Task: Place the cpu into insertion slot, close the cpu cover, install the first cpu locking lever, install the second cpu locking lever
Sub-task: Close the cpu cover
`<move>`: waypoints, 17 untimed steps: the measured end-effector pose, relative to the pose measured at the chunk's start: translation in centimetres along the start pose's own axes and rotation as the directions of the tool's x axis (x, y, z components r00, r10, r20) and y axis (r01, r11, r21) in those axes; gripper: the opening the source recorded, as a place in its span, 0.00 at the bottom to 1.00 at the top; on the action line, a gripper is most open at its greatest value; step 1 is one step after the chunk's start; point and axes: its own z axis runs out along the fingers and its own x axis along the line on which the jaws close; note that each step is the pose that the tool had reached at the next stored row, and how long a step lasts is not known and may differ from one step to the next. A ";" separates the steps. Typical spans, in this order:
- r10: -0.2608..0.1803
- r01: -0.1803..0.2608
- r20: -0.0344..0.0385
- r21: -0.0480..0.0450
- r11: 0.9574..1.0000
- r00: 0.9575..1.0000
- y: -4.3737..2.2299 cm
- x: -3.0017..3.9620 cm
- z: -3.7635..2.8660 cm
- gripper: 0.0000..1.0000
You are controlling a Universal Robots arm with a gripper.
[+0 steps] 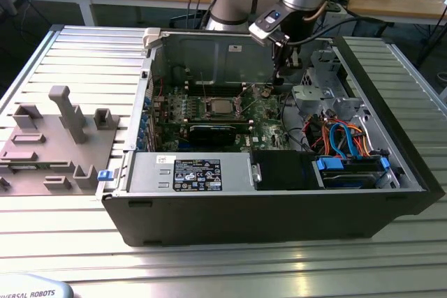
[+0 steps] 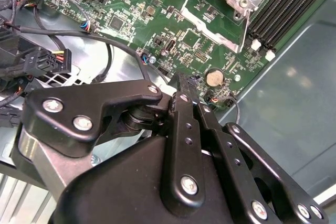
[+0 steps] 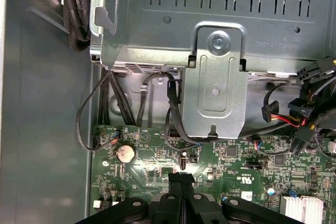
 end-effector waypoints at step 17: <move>0.000 0.000 0.000 0.000 1.000 1.000 0.02 0.01 0.55 0.11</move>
